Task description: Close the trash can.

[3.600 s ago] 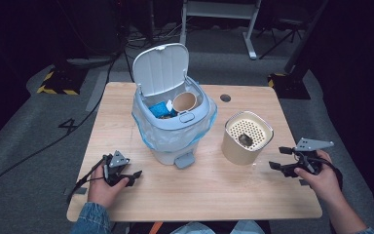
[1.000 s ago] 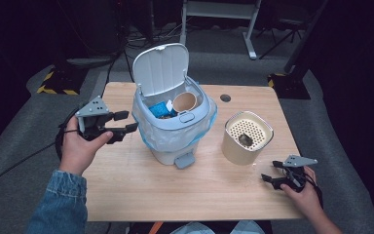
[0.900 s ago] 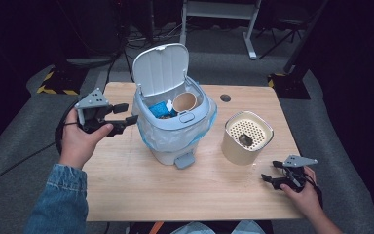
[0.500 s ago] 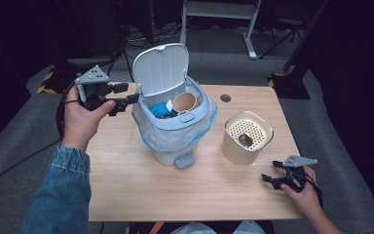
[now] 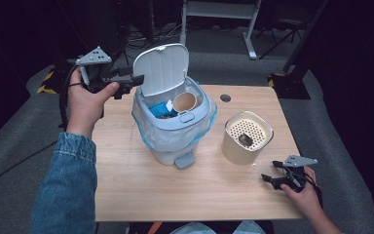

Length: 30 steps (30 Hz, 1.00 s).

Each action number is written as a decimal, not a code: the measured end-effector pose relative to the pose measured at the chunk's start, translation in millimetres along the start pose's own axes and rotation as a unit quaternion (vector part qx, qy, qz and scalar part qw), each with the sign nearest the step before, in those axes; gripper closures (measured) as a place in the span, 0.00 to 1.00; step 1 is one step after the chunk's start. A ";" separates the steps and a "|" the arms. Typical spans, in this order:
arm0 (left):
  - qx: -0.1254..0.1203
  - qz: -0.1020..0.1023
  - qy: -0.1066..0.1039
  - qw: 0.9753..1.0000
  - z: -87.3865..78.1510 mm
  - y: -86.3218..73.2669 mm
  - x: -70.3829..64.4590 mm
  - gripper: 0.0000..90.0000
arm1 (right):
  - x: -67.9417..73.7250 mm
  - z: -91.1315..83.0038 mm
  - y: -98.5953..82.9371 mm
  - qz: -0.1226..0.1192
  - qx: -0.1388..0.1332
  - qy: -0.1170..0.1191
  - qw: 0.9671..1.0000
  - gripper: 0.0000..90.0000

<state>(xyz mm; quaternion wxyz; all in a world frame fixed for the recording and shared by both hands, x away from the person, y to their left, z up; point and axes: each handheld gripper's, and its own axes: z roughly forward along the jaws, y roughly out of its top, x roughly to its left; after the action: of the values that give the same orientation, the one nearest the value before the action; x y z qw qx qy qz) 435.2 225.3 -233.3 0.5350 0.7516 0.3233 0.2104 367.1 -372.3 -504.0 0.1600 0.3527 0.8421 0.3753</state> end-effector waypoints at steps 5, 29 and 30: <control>-0.004 -0.001 -0.023 1.000 -1.2 2.6 -5.6 0.53 | 0.0 0.0 0.0 0.000 0.000 0.000 1.000 0.23; 0.062 0.003 -0.163 0.985 39.3 -20.7 -52.9 0.58 | 0.0 0.0 0.0 0.000 0.000 0.000 1.000 0.23; 0.064 0.002 -0.162 0.985 40.9 -21.1 -52.7 0.60 | 0.0 0.0 0.0 0.000 0.000 0.000 1.000 0.23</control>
<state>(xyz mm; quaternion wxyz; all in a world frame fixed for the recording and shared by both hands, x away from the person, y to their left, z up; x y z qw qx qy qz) 419.8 165.1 -265.4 0.5303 0.8092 0.2443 0.0658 367.2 -372.3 -504.0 0.1599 0.3528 0.8420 0.3754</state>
